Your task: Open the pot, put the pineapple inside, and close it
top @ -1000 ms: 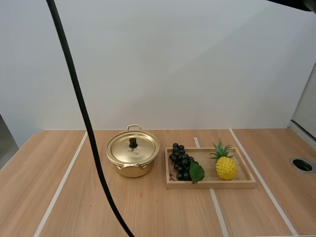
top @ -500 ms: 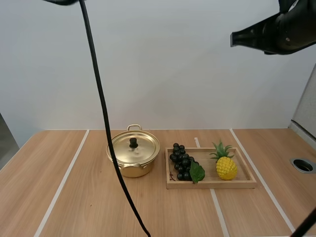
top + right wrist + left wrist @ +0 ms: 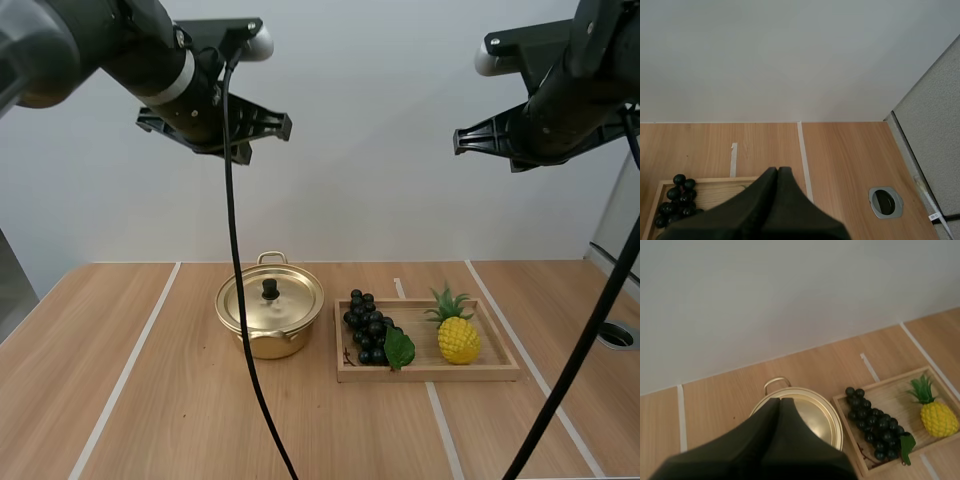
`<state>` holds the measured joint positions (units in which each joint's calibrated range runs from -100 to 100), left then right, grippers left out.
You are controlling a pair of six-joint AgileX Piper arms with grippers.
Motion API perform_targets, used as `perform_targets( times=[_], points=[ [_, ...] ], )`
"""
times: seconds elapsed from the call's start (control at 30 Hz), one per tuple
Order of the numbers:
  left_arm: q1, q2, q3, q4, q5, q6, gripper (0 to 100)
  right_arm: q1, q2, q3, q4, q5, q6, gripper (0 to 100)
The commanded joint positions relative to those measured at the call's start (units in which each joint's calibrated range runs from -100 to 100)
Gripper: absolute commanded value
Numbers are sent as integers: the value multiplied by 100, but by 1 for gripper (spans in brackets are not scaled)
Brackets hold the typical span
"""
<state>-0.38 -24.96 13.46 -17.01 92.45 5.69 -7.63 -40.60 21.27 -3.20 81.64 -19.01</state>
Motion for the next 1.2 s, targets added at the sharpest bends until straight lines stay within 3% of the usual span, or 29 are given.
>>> perform_targets(
  times=[0.0, 0.2, 0.47, 0.57, 0.73, 0.83, 1.17],
  points=[
    [4, 364, -42, -87, 492, 179, 0, -23, -8, 257, -48, -318, 55, 0],
    [4, 879, -42, -35, 755, 229, 0, -23, 127, 810, -48, -547, 41, 0],
    [4, 1541, -42, -18, 755, 869, 3, -23, 413, 1167, -62, -569, 41, 0],
    [4, 1816, -42, -13, 755, 957, 23, -23, 419, 1265, -62, -624, 41, 0],
    [4, 2183, -42, -13, 755, 976, 76, -23, 419, 1375, -62, -640, 33, 0],
    [4, 2361, -42, -13, 755, 1147, 97, -23, 419, 1378, -62, -640, -7, 0],
    [-10, 2899, -42, -243, 755, 1311, 99, -23, 419, 1378, -62, -661, -43, 0]
  ],
)
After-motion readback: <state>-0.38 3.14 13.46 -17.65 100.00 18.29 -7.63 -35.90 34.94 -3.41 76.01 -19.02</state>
